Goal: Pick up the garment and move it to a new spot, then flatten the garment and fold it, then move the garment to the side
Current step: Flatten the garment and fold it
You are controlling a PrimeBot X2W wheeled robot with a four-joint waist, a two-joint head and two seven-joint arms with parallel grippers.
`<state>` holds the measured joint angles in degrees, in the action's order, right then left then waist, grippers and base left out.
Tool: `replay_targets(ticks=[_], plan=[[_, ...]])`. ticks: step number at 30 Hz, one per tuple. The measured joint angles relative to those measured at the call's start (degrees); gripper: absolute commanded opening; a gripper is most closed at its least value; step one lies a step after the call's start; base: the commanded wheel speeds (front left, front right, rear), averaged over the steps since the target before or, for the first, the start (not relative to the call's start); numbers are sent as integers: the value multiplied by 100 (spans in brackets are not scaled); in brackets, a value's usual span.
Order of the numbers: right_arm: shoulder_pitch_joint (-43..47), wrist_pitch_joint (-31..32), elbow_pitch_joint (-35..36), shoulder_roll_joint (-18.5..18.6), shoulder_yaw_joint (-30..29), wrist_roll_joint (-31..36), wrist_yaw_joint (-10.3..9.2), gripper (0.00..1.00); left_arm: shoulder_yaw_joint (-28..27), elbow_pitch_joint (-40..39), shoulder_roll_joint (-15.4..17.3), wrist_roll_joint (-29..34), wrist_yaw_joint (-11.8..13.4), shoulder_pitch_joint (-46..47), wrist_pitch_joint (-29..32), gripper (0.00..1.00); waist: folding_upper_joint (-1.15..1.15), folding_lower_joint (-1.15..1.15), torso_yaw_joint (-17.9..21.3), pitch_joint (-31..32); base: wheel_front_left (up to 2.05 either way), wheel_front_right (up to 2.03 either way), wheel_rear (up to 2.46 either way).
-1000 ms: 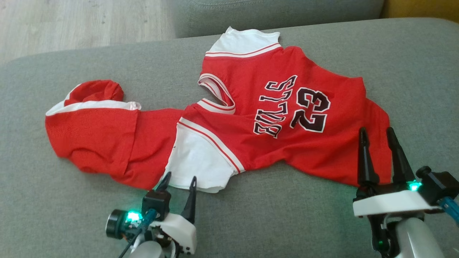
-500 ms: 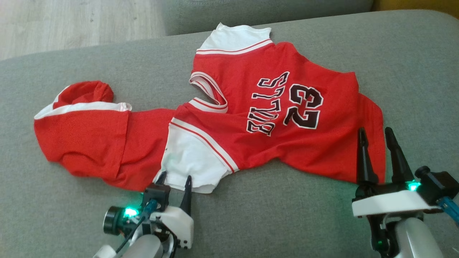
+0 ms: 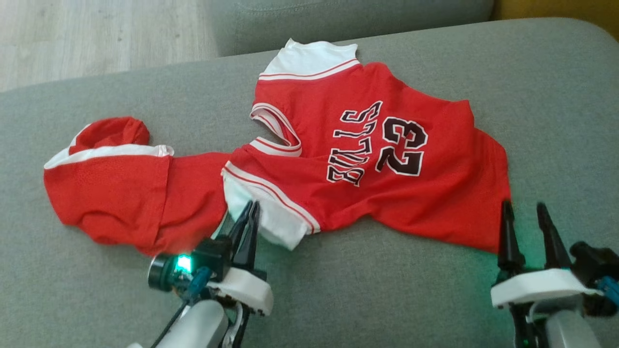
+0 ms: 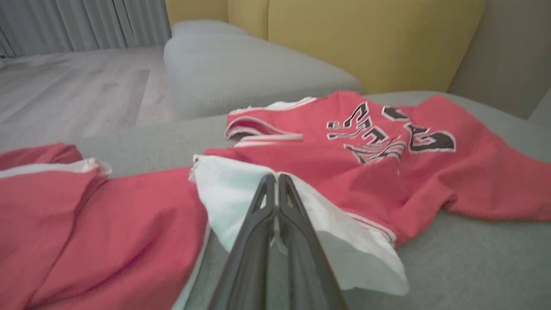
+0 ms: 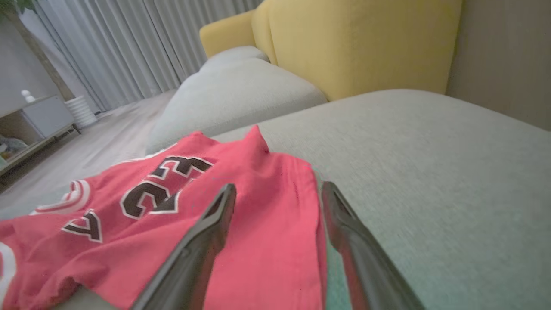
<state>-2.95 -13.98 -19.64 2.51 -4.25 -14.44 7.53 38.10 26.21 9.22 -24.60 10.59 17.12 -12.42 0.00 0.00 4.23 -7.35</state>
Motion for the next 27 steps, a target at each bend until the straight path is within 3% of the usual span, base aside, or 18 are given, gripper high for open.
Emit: replay_targets(ticks=[13,20,21,22,23,27], plan=[[-272,697,-1334,-1,-143,-137,0,100,-530,-1555,-25,676,76,-57,-204,0,0,0,-138,-3,0,0,0],[-505,805,-1663,21,35,-232,0,100,-737,-1692,-85,972,-3,-336,-204,0,0,0,-200,-58,0,0,0],[-540,828,-1694,26,76,-250,0,74,-771,-1692,-97,1011,-7,-336,-204,0,0,0,-203,-57,0,0,0],[-572,849,-1716,33,120,-281,0,22,-806,-1691,-108,1040,-10,-336,-204,0,0,0,-205,-54,0,0,0],[-590,848,-1720,45,158,-293,0,0,-838,-1688,-115,1063,-37,-336,-204,0,0,0,-204,-48,0,0,0],[-594,749,-1703,20,258,-387,0,0,-911,-1549,-141,1106,-108,-341,-204,0,0,0,-179,8,0,0,0]])
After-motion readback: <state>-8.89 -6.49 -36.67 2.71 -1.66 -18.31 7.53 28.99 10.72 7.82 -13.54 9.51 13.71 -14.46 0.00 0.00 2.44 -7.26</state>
